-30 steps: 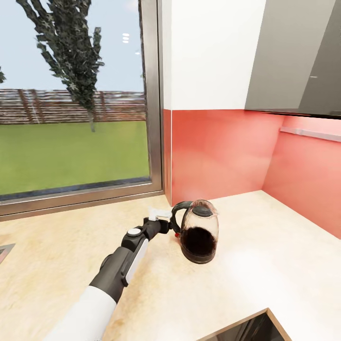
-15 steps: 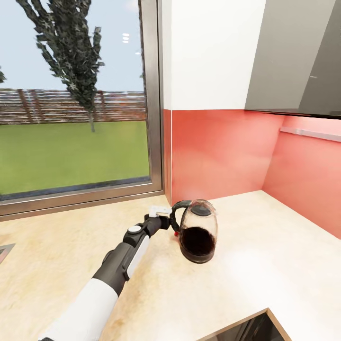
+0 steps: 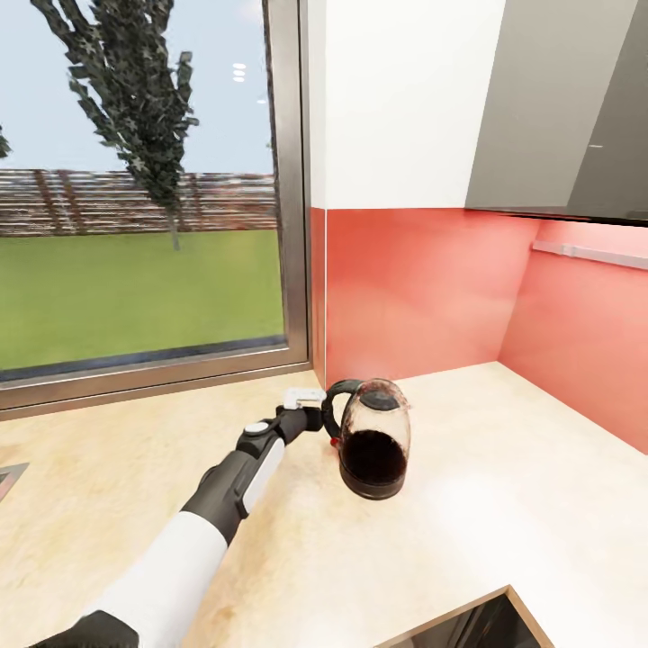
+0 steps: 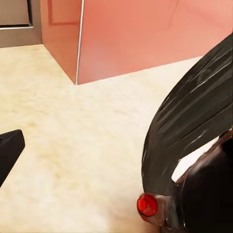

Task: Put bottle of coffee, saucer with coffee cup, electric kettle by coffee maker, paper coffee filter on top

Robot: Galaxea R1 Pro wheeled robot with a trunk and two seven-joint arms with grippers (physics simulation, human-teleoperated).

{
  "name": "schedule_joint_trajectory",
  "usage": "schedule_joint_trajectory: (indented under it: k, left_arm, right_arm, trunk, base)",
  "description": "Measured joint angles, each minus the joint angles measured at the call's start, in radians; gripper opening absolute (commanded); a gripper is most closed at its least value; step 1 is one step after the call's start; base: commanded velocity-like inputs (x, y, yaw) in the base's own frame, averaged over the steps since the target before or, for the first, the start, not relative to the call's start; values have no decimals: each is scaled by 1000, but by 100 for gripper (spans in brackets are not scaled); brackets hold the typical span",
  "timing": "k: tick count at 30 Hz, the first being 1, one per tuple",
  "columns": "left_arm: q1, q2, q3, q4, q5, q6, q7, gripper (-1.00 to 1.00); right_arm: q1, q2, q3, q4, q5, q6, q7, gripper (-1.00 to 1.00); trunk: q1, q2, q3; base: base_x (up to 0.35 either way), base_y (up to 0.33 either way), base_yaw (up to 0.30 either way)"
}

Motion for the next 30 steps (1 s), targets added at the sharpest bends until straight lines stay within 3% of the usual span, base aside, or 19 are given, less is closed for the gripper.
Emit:
schedule_joint_trajectory:
  k: [6,13,17,18,30]
  left_arm:
    - [-10,0,0,14,6,-5,0,100]
    - [-10,0,-2,18,79,-20,0,100]
    - [-11,0,-3,18,96,-21,-1,100]
    - [-11,0,-3,19,97,-21,-2,-100]
    - [-10,0,-3,17,102,-28,-8,-100]
  right_arm:
    - [0,-1,-1,0,-1,0,0,100]
    - [0,-1,-1,0,-1,0,0,100]
    - [0,-2,-1,0,-1,0,0,100]
    - [0,-2,-1,0,-1,0,0,100]
    - [0,-3,-1,1,-1,0,0,100]
  trunk:
    - [0,0,0]
    - [0,0,0]
    - [0,0,0]
    - [0,0,0]
    - [0,0,0]
  base:
    - [0,0,0]
    - [0,0,0]
    - [0,0,0]
    - [0,0,0]
    - [0,0,0]
